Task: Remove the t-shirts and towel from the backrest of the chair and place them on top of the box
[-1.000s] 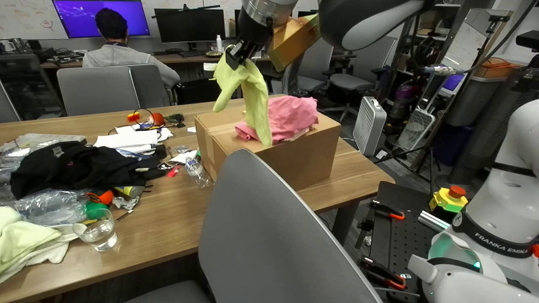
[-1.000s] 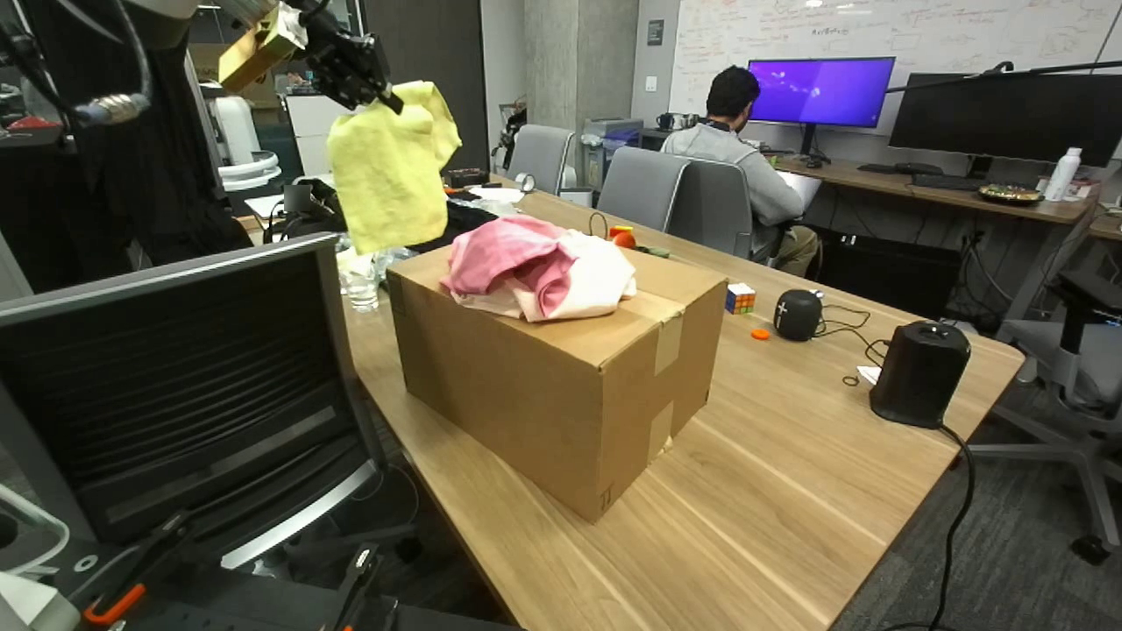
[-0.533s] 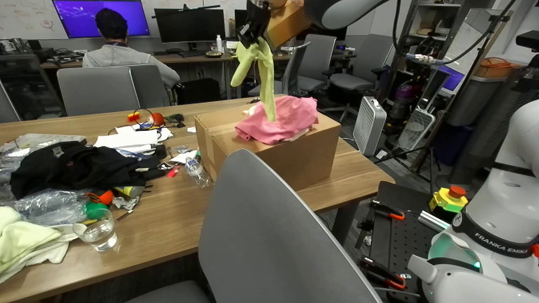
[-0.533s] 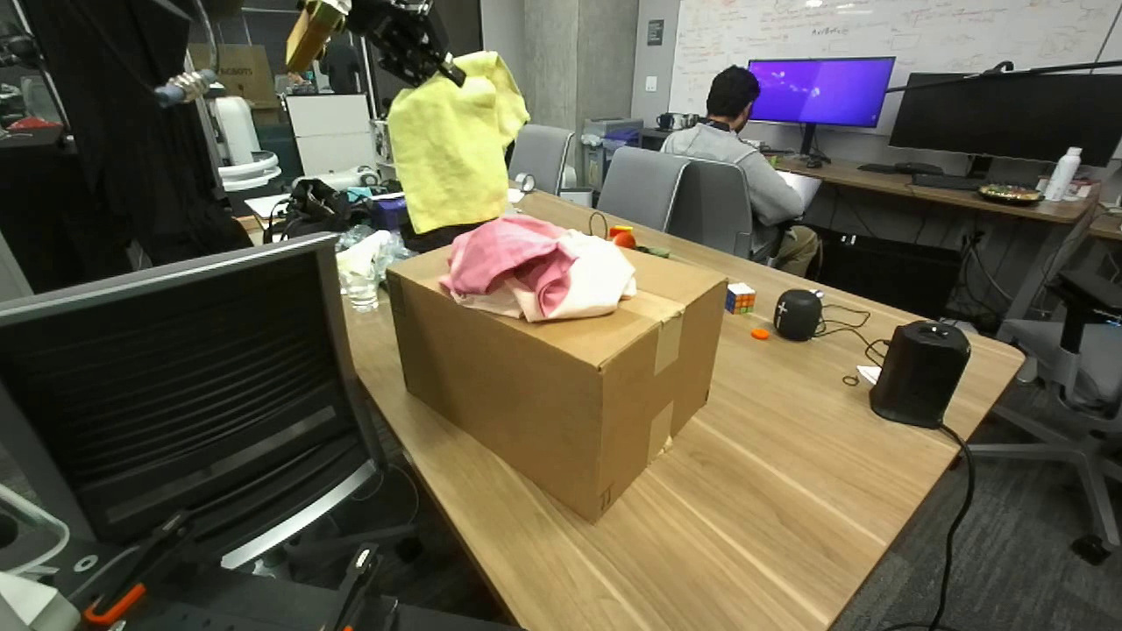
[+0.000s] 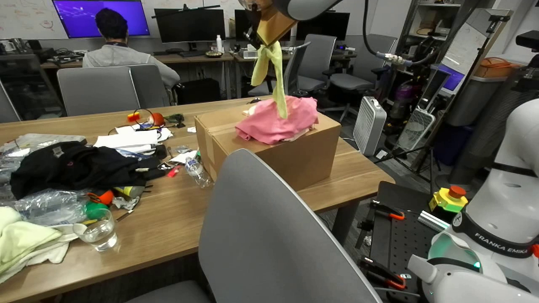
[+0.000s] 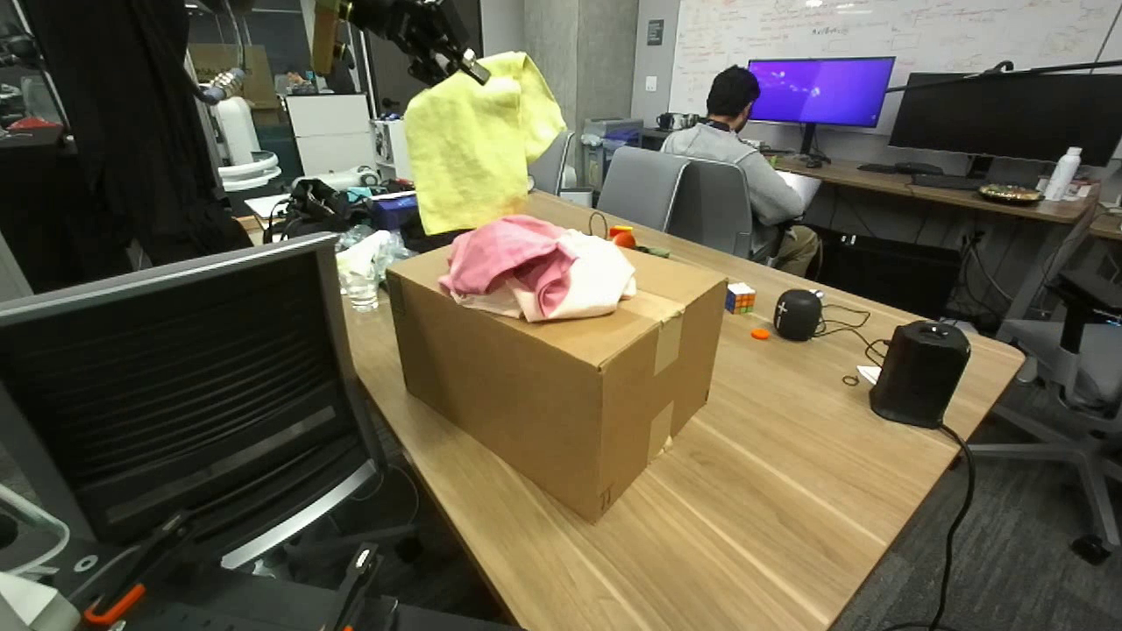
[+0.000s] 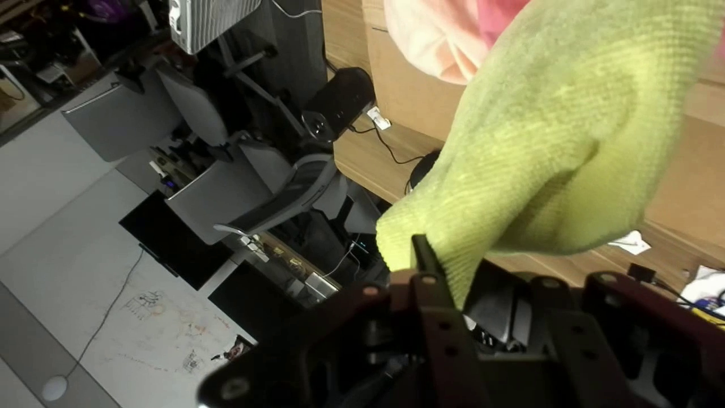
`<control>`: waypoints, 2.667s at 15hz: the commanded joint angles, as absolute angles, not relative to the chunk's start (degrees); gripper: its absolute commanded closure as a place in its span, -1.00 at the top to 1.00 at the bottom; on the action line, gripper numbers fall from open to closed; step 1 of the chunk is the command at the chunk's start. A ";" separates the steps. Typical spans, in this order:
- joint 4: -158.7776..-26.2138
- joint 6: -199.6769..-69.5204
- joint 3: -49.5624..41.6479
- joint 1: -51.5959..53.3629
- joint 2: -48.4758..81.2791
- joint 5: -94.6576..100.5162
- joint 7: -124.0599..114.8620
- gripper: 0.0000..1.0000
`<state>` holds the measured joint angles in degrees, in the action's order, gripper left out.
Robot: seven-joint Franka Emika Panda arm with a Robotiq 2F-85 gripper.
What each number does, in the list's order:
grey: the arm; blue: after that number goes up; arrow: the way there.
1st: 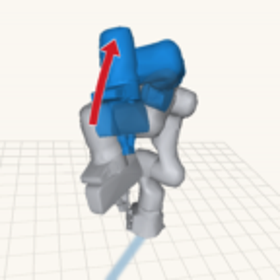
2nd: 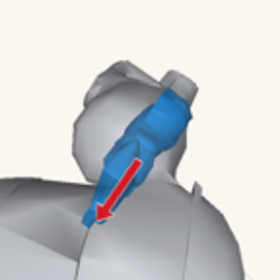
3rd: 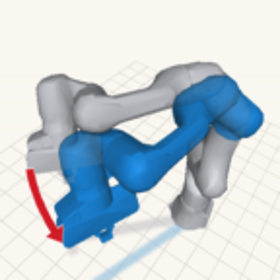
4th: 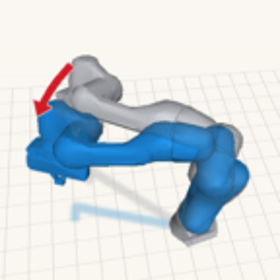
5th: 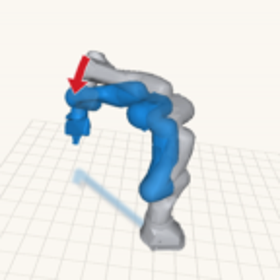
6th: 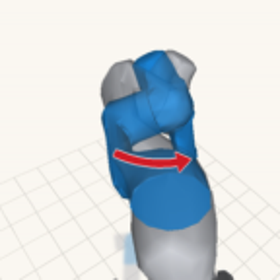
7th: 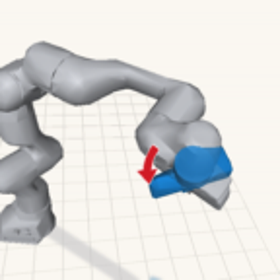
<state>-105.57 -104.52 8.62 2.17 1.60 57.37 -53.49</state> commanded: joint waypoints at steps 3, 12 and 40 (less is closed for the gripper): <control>-92.31 -96.31 7.54 5.59 10.22 57.85 -51.75 -0.86; -80.80 -93.79 3.29 5.51 17.51 57.63 -53.35 0.00; -139.50 -112.31 -4.12 3.13 -46.55 9.87 -1.32 1.00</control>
